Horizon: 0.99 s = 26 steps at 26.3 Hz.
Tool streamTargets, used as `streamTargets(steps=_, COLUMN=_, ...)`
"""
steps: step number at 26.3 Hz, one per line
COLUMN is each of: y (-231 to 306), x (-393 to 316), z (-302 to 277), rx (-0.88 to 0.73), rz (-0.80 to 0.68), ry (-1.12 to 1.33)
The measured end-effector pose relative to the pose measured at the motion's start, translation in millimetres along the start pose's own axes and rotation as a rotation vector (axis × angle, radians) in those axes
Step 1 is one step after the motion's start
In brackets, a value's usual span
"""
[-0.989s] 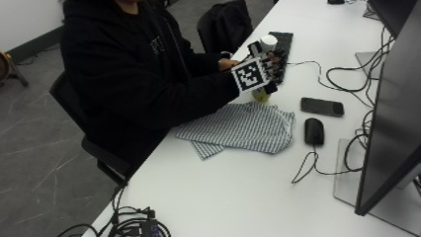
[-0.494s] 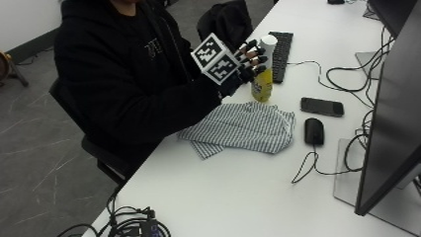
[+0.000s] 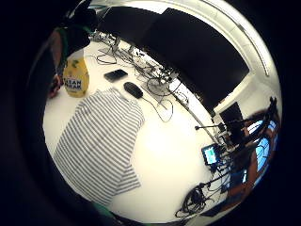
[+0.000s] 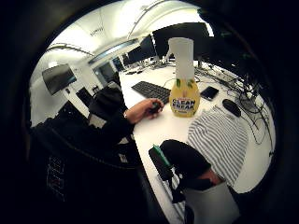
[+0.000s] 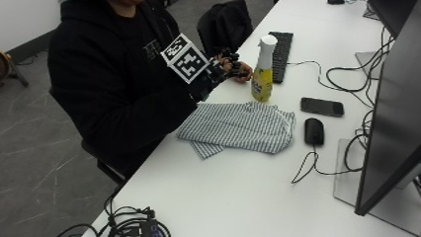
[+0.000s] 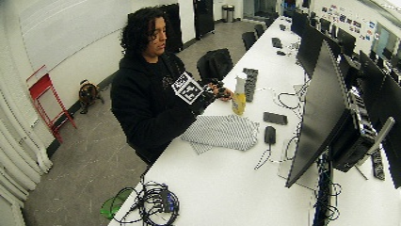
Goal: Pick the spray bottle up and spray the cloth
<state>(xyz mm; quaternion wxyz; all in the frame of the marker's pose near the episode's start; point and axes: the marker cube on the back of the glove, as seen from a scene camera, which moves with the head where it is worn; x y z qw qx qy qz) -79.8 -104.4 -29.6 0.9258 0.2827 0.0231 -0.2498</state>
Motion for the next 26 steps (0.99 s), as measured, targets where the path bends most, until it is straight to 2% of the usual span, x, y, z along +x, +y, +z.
streamTargets(steps=8, y=37.4, x=2.9, z=2.1, rx=-0.261, rz=0.052, ry=-0.05)
streamTargets(steps=26, y=59.6, x=18.1, z=2.8, rx=-0.295, rz=0.155, ry=-0.081)
